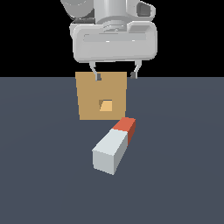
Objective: Insert the peg into the horizontal hole in a box.
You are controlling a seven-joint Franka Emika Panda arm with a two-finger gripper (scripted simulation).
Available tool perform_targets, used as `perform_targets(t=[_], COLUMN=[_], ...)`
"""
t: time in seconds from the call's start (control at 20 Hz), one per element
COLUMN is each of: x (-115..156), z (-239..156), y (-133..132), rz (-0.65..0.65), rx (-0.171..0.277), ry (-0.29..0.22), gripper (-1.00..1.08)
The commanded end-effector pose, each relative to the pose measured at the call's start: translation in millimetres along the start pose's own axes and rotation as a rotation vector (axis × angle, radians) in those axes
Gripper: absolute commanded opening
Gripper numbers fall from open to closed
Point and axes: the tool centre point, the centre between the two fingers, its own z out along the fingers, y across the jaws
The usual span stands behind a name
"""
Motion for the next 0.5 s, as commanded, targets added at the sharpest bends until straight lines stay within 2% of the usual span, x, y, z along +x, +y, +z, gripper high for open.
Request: perform_targets(t=[0.0,0.45], x=[0.0,-12.0], z=[0.0,20.9], y=[0.0,-0.5], rz=[0.0,0.081], rx=[0.0,0.009], ry=[0.0,0.001], gripper=[1.0,1.0])
